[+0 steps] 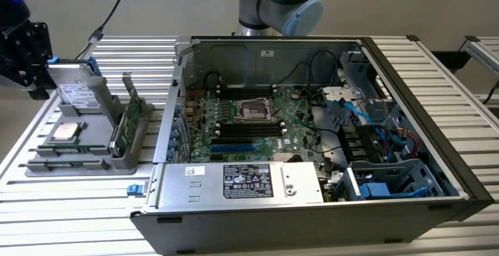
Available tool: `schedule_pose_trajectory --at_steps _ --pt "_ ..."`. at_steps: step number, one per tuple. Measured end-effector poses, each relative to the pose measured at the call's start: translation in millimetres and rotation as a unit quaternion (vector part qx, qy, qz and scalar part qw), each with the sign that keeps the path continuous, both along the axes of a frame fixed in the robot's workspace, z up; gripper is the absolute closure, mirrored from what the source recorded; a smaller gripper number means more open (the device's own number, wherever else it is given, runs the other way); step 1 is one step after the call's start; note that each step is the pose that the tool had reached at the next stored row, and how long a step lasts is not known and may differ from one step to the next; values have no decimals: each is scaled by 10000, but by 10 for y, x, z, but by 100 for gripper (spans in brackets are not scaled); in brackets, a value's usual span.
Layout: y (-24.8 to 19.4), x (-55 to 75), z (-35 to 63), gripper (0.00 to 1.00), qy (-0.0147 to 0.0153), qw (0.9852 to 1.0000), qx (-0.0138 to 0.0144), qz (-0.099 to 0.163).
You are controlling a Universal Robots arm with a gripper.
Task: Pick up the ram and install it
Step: 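Pick up the ram and move it above insertion slot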
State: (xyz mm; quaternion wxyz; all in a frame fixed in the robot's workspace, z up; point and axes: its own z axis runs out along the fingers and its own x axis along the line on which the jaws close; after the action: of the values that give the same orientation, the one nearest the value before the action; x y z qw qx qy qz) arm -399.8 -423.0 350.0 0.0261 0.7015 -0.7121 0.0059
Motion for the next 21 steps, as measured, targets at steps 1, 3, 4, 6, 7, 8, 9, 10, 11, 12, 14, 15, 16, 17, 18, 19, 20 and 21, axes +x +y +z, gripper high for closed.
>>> schedule_pose_trajectory --at_steps 1,3,4,6,7,8,9,10,11,12,14,15,16,17,18,19,20,21 --pt "0 0 0 64 0 10000 0 0" --pt "0 -22 -9 58 -10 10000 0 -1" --pt "0 -42 -21 58 -25 10000 0 0" --pt "0 -92 -52 58 -48 10000 0 0" --pt "0 -118 -69 58 -56 10000 0 0" --pt "0 -139 -85 58 -63 10000 0 0" --pt "0 -161 -105 58 -69 10000 0 0" --pt "-1 -177 -122 58 -73 10000 0 0" --pt "-2 -186 -141 58 -75 10000 1 -1" --pt "-4 -190 -160 58 -75 10000 0 0" --pt "-5 -195 -195 58 -74 10000 -1 0" --pt "-5 -196 -213 58 -74 10000 -1 0" --pt "-6 -197 -232 58 -74 10000 -1 0" --pt "-7 -197 -250 58 -75 10000 -1 -1" --pt "-9 -197 -268 58 -74 10000 -1 -1" --pt "-12 -197 -285 58 -73 10000 -2 0" --pt "-18 -197 -304 58 -74 10000 -1 0" --pt "-25 -197 -322 58 -74 10000 -1 0"
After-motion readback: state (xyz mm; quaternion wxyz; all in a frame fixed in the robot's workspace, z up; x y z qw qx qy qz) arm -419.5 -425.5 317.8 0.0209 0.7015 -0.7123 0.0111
